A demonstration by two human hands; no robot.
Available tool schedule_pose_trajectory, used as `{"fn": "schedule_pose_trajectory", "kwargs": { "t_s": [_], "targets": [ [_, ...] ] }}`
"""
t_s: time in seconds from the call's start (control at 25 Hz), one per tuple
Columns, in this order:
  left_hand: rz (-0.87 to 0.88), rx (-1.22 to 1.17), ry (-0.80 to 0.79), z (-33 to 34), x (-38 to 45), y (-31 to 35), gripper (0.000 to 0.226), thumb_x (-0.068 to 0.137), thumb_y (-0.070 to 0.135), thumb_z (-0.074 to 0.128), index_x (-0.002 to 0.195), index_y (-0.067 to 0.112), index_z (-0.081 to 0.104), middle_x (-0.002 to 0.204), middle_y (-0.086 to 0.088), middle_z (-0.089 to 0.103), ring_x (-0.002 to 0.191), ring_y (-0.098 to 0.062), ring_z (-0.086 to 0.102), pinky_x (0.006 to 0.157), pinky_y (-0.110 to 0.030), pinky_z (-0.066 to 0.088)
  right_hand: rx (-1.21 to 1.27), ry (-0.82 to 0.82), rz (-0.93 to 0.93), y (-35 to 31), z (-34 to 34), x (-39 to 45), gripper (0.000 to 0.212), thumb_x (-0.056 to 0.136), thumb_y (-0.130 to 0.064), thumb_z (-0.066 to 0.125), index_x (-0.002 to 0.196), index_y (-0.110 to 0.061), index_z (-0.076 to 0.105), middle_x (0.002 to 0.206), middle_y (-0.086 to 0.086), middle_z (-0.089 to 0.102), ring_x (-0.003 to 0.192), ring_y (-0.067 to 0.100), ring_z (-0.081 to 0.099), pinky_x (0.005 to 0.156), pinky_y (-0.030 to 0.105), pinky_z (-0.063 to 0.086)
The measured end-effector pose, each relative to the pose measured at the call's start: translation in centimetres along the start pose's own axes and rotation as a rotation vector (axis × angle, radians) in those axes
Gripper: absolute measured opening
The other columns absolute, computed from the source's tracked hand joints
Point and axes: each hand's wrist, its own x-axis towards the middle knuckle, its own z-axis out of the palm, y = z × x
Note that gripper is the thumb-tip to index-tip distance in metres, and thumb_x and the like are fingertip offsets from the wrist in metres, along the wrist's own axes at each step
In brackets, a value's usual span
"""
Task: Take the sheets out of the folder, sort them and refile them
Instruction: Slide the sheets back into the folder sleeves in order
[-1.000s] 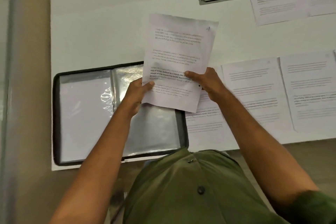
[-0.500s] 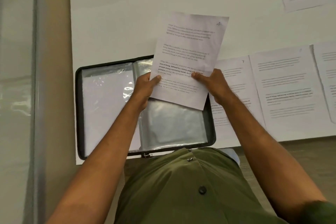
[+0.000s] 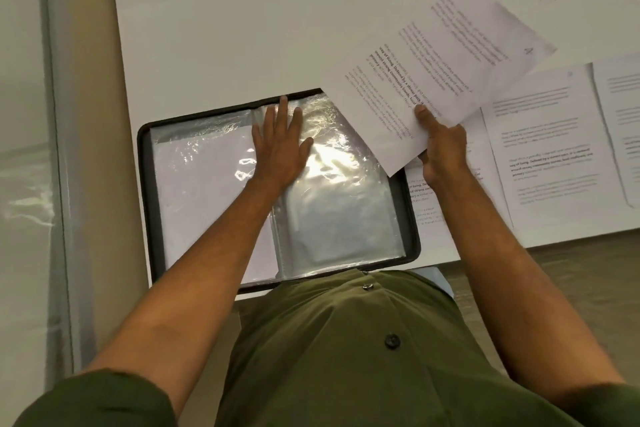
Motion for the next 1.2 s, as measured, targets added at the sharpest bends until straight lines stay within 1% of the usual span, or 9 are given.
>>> {"fn": "schedule_pose_trajectory", "kwargs": {
  "t_s": [0.16, 0.28, 0.36, 0.48, 0.68, 0.84, 0.96, 1.04, 1.2],
  "targets": [
    [0.075, -0.010, 0.124, 0.2, -0.2, -0.5, 0.053, 0.104, 0.043, 0.050, 0.151, 0.018, 0.047, 0.170, -0.008, 0.021, 0.155, -0.033, 0.022, 0.122, -0.060, 0.017, 0.053, 0.014, 0.050, 0.7, 0.0, -0.5, 0.035, 0.092, -0.013, 0.079, 0.124, -0.018, 0.066, 0.108, -0.002, 0.080, 0.100, 0.020, 0.077, 0.073, 0.039, 0.064],
    [0.149, 0.016, 0.227, 0.3, 0.1, -1.2, 0.028, 0.098, 0.036, 0.059, 0.118, 0.019, 0.067, 0.155, -0.004, 0.047, 0.142, -0.029, 0.043, 0.115, -0.055, 0.030, 0.064, 0.004, 0.061, 1.0, 0.8, -0.6, 0.035, 0.093, -0.010, 0.077, 0.125, -0.019, 0.066, 0.113, 0.000, 0.079, 0.104, 0.022, 0.076, 0.082, 0.043, 0.065],
    [0.175, -0.021, 0.245, -0.1, 0.3, -1.2, 0.016, 0.094, 0.030, 0.064, 0.105, 0.019, 0.068, 0.143, 0.000, 0.057, 0.135, -0.026, 0.049, 0.115, -0.053, 0.026, 0.051, 0.001, 0.049, 1.1, 1.5, -0.5, 0.034, 0.093, -0.009, 0.077, 0.124, -0.018, 0.067, 0.116, 0.003, 0.078, 0.106, 0.023, 0.076, 0.092, 0.048, 0.062],
    [0.229, -0.059, 0.230, -1.1, 0.9, -1.0, 0.007, 0.088, 0.018, 0.065, 0.095, 0.019, 0.064, 0.122, 0.003, 0.064, 0.120, -0.024, 0.055, 0.117, -0.053, 0.022, 0.049, 0.002, 0.023, 0.8, 2.4, -0.4, 0.038, 0.092, -0.008, 0.077, 0.127, -0.015, 0.065, 0.120, 0.005, 0.077, 0.109, 0.024, 0.075, 0.096, 0.049, 0.061],
    [0.287, -0.042, 0.100, -3.5, 2.1, -0.6, 0.013, 0.083, 0.012, 0.056, 0.081, 0.024, 0.051, 0.093, 0.007, 0.054, 0.103, -0.021, 0.054, 0.115, -0.051, 0.021, 0.150, -0.021, 0.041, -0.9, 3.6, 0.5, 0.041, 0.094, -0.009, 0.076, 0.133, -0.010, 0.063, 0.122, 0.009, 0.076, 0.111, 0.026, 0.074, 0.095, 0.049, 0.061],
    [0.336, -0.013, 0.019, -4.6, 3.9, -0.6, 0.011, 0.083, 0.025, 0.064, 0.086, 0.026, 0.053, 0.093, 0.009, 0.055, 0.101, -0.023, 0.055, 0.107, -0.043, 0.026, 0.260, -0.034, 0.096, -2.2, 5.1, 1.6, 0.036, 0.100, -0.014, 0.069, 0.135, -0.010, 0.061, 0.123, 0.014, 0.075, 0.113, 0.029, 0.073, 0.093, 0.048, 0.061],
    [0.285, -0.250, 0.034, -5.5, 4.7, -0.9, 0.040, 0.086, 0.040, 0.074, 0.117, 0.025, 0.053, 0.097, 0.011, 0.060, 0.096, -0.015, 0.052, 0.101, -0.037, 0.024, 0.302, -0.044, 0.125, -3.0, 6.7, 2.4, 0.028, 0.103, -0.016, 0.065, 0.129, -0.008, 0.064, 0.118, 0.015, 0.076, 0.107, 0.029, 0.075, 0.082, 0.044, 0.064],
    [0.231, -0.316, 0.046, -6.1, 5.4, -1.1, 0.043, 0.093, 0.038, 0.069, 0.130, 0.025, 0.052, 0.098, 0.012, 0.063, 0.095, -0.013, 0.053, 0.100, -0.035, 0.023, 0.310, -0.053, 0.121, -3.3, 7.6, 3.1, 0.029, 0.103, -0.015, 0.064, 0.131, -0.007, 0.062, 0.121, 0.016, 0.075, 0.110, 0.030, 0.074, 0.081, 0.044, 0.064],
    [0.257, -0.231, 0.112, -6.5, 6.5, -1.2, 0.012, 0.099, 0.027, 0.060, 0.100, 0.023, 0.072, 0.097, 0.005, 0.073, 0.094, -0.019, 0.064, 0.097, -0.038, 0.035, 0.286, -0.054, 0.091, -3.8, 9.2, 4.7, 0.035, 0.101, -0.014, 0.067, 0.134, -0.006, 0.062, 0.123, 0.016, 0.075, 0.113, 0.030, 0.073, 0.088, 0.048, 0.063]
  ]
}}
